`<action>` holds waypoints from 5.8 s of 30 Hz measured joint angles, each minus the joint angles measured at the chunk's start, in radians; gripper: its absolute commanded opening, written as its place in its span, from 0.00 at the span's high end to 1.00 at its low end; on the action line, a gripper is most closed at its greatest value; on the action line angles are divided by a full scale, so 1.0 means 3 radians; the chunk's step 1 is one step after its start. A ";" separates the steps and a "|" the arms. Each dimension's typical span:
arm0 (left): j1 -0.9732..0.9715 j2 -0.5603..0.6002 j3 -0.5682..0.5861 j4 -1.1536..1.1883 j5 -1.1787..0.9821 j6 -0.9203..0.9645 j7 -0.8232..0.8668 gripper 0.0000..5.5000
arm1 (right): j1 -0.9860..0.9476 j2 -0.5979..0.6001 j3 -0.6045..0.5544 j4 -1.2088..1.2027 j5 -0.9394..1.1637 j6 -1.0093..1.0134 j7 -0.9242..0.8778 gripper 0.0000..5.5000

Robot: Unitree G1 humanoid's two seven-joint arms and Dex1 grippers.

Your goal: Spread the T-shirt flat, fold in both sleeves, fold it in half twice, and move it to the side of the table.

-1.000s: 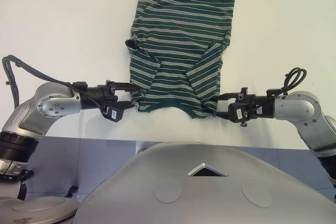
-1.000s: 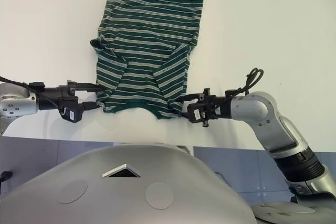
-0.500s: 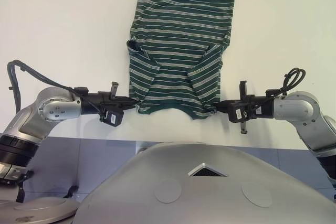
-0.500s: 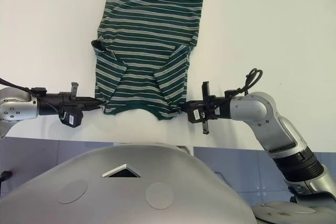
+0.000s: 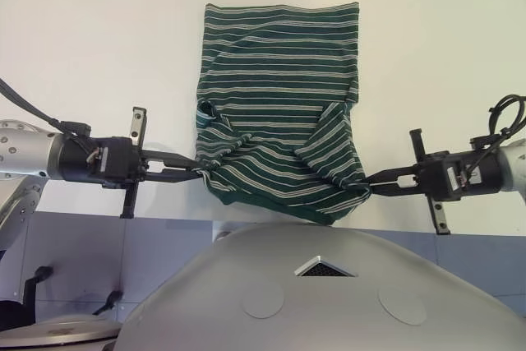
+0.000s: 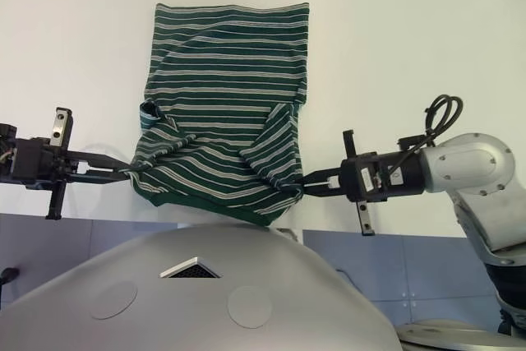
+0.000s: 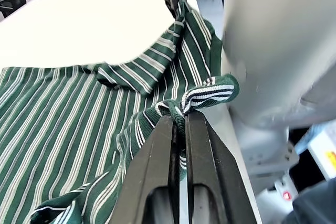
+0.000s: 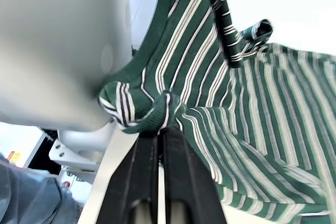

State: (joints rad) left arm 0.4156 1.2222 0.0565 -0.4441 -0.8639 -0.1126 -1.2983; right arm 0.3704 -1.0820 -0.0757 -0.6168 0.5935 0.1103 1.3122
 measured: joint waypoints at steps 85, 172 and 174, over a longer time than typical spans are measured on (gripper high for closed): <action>-0.3133 -0.2950 0.0330 0.3816 0.2271 0.0604 0.2958 0.03 | -0.2592 0.1215 0.1449 0.3425 -0.2480 -0.1376 -0.1845 0.02; -0.1732 -0.1236 -0.1383 0.2332 0.4233 -0.2850 0.2309 0.41 | -0.1000 0.0713 0.1443 0.1411 -0.1896 -0.0831 -0.1219 0.43; -0.1778 -0.1236 -0.1424 0.2383 0.4244 -0.2850 0.2332 0.48 | -0.1061 0.0802 0.1462 0.1450 -0.1982 -0.0812 -0.1279 0.50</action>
State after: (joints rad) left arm -0.1179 0.8513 -0.3708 0.2708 0.4094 -0.9676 -0.5988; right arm 0.0520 -0.8413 0.3630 -0.1818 -0.0012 -0.1333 0.9283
